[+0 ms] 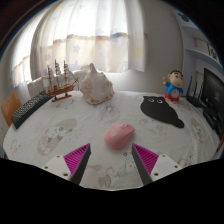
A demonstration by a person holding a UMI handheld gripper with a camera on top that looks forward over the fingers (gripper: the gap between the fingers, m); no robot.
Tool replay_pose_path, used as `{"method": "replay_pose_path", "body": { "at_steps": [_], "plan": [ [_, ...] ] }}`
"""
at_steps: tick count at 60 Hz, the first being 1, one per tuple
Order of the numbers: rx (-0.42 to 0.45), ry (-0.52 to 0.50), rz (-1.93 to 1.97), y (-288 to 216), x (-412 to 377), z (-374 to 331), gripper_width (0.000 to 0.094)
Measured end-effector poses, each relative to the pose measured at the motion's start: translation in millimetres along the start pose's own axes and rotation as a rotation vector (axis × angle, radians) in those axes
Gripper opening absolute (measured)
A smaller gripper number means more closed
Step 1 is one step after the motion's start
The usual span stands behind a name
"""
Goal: Arrange mouse
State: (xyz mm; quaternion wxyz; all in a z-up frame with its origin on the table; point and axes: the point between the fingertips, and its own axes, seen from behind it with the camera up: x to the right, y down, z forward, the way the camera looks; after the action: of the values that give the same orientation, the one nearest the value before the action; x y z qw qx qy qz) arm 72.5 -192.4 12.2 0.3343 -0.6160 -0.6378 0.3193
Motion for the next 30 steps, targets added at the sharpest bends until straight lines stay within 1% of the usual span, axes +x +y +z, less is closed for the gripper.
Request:
{"method": "replay_pose_path", "body": {
  "at_steps": [8, 16, 30],
  "plan": [
    [-0.016, -0.009, -0.001, -2, 1, 36, 0.0853],
    [-0.017, -0.002, 0.014, -14, 5, 60, 0.0857],
    [-0.041, -0.028, 0.005, -31, 2, 94, 0.0862]
  ]
}}
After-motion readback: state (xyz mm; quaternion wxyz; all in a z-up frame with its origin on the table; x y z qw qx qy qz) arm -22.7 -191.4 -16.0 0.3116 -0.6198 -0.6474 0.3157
